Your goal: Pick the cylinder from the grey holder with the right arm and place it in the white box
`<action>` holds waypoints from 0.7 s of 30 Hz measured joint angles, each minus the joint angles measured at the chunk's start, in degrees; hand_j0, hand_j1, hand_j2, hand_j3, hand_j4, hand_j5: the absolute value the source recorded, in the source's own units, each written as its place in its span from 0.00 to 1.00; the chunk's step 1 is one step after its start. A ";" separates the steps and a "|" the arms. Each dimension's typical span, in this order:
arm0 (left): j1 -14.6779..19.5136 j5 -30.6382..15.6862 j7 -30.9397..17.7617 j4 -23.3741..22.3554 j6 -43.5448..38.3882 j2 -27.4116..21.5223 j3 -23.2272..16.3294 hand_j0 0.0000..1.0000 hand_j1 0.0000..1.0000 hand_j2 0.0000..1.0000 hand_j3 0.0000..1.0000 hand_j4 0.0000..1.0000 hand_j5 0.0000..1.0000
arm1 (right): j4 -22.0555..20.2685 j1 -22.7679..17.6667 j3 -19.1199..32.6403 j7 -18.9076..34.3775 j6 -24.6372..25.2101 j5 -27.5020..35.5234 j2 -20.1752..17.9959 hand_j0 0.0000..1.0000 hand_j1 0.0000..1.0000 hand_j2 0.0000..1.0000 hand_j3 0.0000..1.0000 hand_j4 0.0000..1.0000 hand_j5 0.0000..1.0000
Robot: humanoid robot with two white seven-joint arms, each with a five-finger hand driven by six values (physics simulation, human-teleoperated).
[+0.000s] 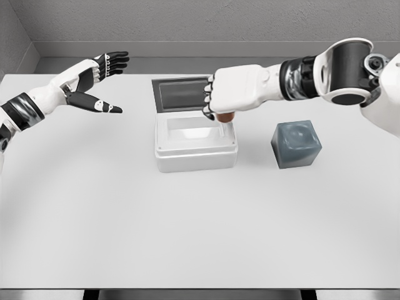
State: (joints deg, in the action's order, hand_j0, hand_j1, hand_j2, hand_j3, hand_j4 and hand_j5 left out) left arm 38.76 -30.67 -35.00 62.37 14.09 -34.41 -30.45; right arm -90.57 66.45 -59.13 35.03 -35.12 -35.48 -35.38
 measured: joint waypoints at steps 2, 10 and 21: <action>0.00 0.00 0.00 0.00 0.01 0.00 0.02 1.00 1.00 1.00 1.00 1.00 1.00 | 0.09 0.00 -0.06 0.00 -0.01 -0.04 0.33 0.57 0.57 0.57 0.57 0.57 0.57; 0.09 0.00 0.00 0.00 0.01 0.00 0.07 1.00 1.00 1.00 1.00 1.00 1.00 | 2.62 0.00 -0.16 0.00 -0.01 -0.93 2.79 0.66 0.66 0.66 0.66 0.66 0.66; 0.35 0.12 0.00 -0.43 0.00 1.04 0.01 1.00 1.00 1.00 1.00 1.00 1.00 | 1.36 -0.17 0.78 0.00 -0.02 -2.49 3.21 1.00 1.00 1.00 1.00 1.00 1.00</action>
State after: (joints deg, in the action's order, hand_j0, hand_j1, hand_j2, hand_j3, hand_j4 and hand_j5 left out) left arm 39.11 -30.54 -35.00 61.93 14.09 -33.37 -30.44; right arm -89.20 66.27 -58.35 35.02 -35.14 -37.97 -32.17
